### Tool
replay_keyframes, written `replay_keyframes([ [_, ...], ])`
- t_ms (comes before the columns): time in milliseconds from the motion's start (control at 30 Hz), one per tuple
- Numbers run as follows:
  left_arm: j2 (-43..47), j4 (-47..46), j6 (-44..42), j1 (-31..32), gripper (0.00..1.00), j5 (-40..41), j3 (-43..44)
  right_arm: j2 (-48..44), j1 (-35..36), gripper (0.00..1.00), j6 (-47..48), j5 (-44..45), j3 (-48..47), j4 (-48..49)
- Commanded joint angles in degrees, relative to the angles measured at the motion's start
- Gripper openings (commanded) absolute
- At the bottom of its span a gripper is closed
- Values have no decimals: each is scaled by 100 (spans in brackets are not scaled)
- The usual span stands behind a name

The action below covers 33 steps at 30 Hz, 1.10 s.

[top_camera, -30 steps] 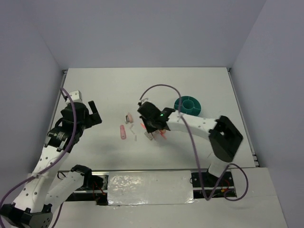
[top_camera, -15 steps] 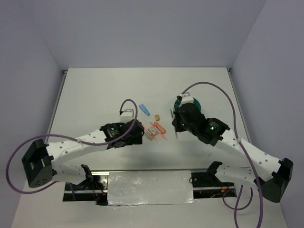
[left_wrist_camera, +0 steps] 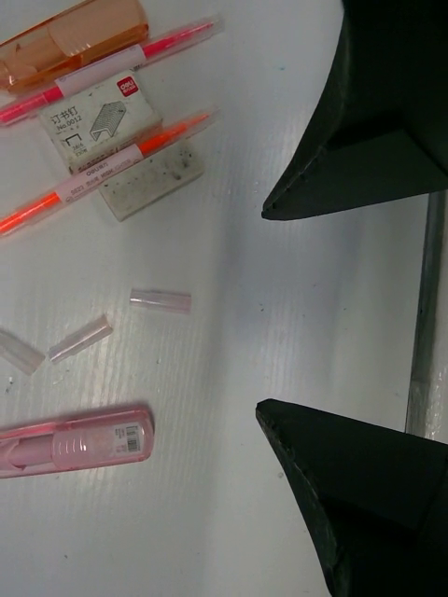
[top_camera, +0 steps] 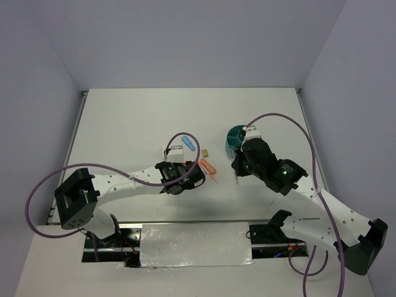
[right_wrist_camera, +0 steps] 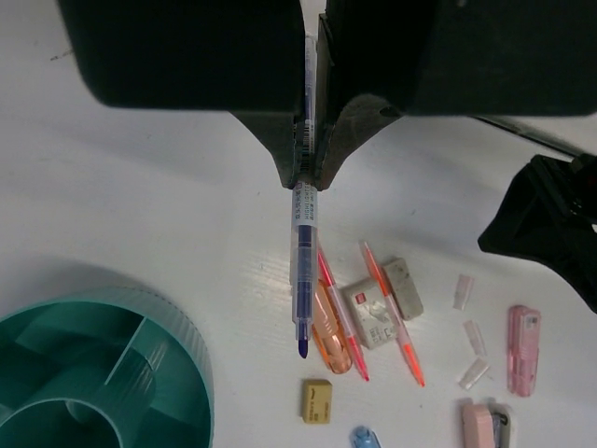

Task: Sort the stationery into containers
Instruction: Close the pen cap on the pen.

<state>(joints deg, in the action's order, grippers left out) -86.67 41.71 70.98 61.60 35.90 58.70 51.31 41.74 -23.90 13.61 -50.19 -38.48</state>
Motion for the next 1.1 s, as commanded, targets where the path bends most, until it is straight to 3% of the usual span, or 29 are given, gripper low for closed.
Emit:
replay_keyframes([
  [0, -165, 4, 127, -16, 87, 373, 1, 55, -16, 0, 114, -139, 89, 279],
  [100, -315, -426, -538, -323, 76, 77, -42, 11, -16, 0, 96, -253, 194, 402],
  [167, -289, -926, -856, -648, 63, -213, -235, -24, -16, 0, 87, -288, 221, 411],
  [500, -833, -1578, -1552, -1010, 58, -988, -306, 2, -8, 0, 131, -420, 326, 543],
  [1067, -1167, -1649, -1517, -1089, 50, -857, -412, 72, -8, 0, 184, -543, 431, 701],
])
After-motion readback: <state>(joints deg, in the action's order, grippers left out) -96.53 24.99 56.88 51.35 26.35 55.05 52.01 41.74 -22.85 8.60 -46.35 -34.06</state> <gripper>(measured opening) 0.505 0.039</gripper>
